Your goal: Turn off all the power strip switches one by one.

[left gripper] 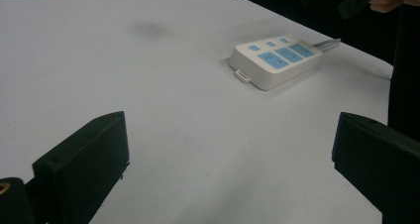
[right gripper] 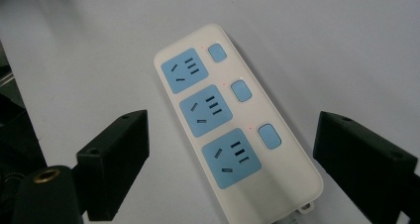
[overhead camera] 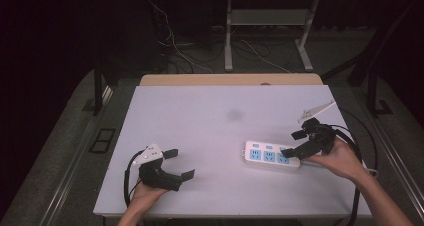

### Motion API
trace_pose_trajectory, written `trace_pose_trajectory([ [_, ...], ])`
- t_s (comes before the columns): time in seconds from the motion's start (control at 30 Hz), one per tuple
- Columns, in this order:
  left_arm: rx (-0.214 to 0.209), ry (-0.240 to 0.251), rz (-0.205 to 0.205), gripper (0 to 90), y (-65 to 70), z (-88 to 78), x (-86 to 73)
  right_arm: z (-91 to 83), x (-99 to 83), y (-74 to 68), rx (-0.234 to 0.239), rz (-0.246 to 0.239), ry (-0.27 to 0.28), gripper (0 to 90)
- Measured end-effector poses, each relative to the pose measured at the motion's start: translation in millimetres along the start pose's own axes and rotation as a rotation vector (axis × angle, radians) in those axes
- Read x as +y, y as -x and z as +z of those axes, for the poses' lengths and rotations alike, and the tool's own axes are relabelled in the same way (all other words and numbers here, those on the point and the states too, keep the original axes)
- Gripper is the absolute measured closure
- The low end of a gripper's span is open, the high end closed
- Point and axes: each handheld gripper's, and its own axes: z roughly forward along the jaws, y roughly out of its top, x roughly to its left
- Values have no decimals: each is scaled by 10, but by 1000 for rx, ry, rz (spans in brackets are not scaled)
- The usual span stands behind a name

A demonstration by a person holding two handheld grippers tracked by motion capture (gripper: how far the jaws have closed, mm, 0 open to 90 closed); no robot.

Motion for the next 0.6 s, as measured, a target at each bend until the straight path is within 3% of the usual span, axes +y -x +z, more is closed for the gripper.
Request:
trace_pose_trajectory([
  [0.1, 0, -1, -1, 0, -5, 0, 0, 19, 7, 34, 3, 8, -12, 164],
  [0.2, -3, -1, -1, 0, -4, 0, 0, 34, 13, 83, -1, 33, -39, 244],
  [0.37, 0, 0, 4, 0, -4, -4, 0, 22, 0, 113, -12, 26, -7, 362],
  [0.6, 1, 0, 6, 0, -11, -4, 1, 55, 5, 176, 21, 30, -10, 510],
])
